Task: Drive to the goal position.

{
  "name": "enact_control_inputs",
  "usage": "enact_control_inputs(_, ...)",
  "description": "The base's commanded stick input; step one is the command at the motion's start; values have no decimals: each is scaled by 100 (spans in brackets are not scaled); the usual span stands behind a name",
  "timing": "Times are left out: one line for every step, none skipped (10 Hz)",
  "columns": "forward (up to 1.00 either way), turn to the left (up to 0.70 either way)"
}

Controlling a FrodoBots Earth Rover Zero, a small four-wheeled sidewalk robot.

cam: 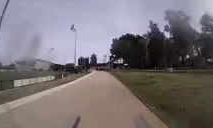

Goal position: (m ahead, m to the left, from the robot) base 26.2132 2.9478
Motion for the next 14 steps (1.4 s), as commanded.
enact_control_inputs(100,0)
enact_control_inputs(100,0)
enact_control_inputs(100,0)
enact_control_inputs(100,0)
enact_control_inputs(100,-6)
enact_control_inputs(100,-13)
enact_control_inputs(100,0)
enact_control_inputs(100,0)
enact_control_inputs(100,0)
enact_control_inputs(100,0)
enact_control_inputs(100,0)
enact_control_inputs(100,0)
enact_control_inputs(100,0)
enact_control_inputs(100,0)
